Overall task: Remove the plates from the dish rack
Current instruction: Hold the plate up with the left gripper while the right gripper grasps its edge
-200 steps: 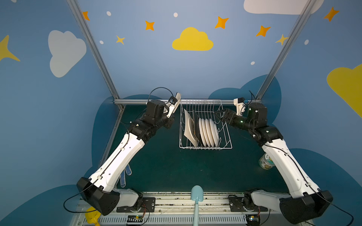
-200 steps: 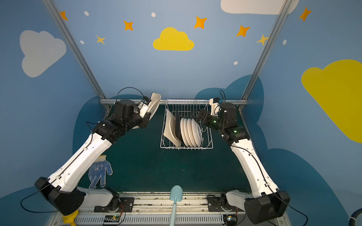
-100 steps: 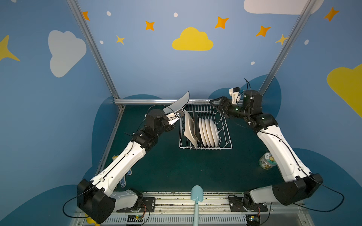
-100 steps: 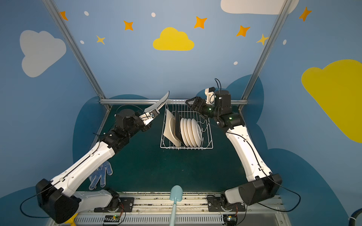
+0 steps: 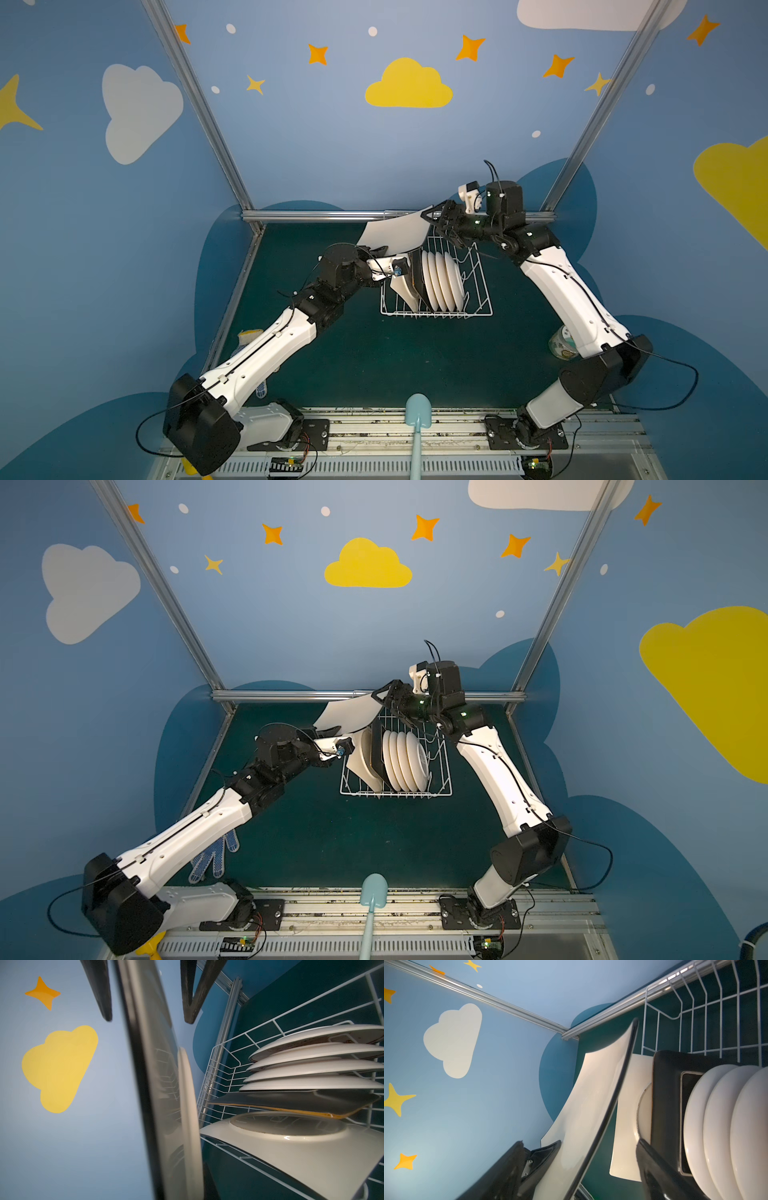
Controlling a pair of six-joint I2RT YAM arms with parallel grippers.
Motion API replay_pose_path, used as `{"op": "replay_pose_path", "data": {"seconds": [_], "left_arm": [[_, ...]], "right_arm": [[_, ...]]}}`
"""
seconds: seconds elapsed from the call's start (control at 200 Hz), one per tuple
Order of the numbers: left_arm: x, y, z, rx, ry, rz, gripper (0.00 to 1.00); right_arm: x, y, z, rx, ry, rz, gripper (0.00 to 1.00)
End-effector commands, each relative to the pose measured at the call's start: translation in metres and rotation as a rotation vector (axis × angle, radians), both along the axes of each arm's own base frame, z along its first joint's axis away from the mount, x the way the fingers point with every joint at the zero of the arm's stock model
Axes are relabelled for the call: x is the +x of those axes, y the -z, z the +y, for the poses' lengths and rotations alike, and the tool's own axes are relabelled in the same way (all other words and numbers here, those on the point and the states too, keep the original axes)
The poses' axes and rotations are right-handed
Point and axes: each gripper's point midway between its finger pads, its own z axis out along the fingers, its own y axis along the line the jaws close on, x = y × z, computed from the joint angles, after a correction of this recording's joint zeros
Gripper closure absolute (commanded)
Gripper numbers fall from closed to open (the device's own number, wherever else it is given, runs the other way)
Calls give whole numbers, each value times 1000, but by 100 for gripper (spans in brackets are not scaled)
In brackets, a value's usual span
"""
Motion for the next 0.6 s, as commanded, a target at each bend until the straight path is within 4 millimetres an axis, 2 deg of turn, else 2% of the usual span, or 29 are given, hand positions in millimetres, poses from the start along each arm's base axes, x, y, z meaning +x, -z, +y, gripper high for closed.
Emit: {"op": "replay_pose_path", "data": {"seconds": [0.0,0.355,0.591], "left_arm": [[-8,-89,9,-135,-15,-284,97],[-6,-70,10,-120,-38,-268,97],[-8,-63,9,-127,-31,-260,97]], "right_arm": [[-5,3,6,-2,3,38,18],[-2,18,32,15,0,87,35],[-3,25,44,21,-7,135,41]]}}
